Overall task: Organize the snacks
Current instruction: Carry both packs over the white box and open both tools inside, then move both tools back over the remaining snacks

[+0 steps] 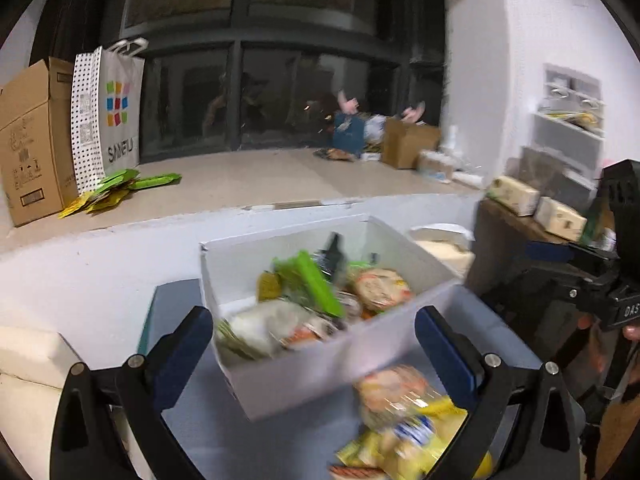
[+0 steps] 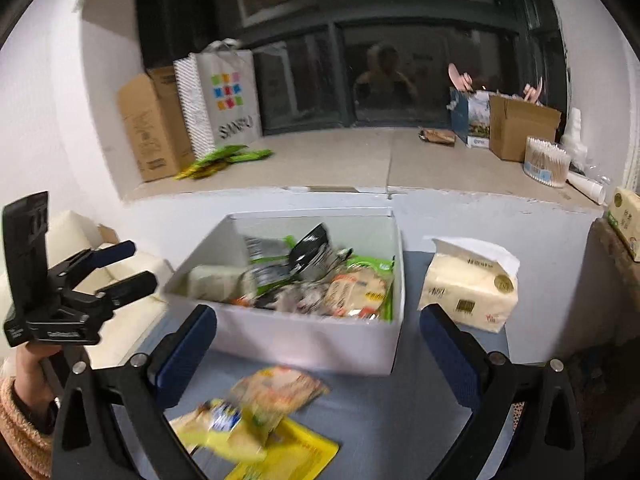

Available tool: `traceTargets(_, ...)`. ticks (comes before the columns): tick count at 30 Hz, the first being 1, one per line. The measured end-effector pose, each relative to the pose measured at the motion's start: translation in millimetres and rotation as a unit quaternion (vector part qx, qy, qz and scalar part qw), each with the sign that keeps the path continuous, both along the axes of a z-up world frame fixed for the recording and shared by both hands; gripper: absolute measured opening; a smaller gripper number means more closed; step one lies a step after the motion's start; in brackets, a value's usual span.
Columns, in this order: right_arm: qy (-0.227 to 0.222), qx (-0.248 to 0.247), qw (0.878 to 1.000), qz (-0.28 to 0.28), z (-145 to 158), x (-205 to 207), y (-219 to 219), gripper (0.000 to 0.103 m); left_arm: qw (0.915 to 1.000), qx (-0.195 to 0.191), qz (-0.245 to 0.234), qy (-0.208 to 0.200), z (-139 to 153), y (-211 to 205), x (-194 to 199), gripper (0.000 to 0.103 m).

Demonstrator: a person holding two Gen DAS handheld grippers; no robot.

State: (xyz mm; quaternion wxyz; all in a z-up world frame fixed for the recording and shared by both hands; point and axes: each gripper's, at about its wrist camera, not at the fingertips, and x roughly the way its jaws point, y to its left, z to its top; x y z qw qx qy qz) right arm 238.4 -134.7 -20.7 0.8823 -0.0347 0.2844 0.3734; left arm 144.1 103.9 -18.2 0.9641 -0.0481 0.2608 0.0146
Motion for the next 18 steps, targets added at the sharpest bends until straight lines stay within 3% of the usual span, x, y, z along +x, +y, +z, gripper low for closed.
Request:
traceTargets(3,-0.003,0.021,1.000,-0.002,-3,-30,-19,0.103,0.9997,-0.018,-0.012,-0.011,-4,-15,-34,0.103)
traceTargets(10,0.005,0.037,0.999,-0.026,-34,-89,-56,0.103,0.9998,-0.012,-0.018,-0.002,-38,-55,-107,0.103)
traceTargets(18,0.024,-0.006,0.999,-0.033,-80,-123,-62,0.103,0.9990,-0.038,-0.024,0.003,-57,-77,-146,0.103)
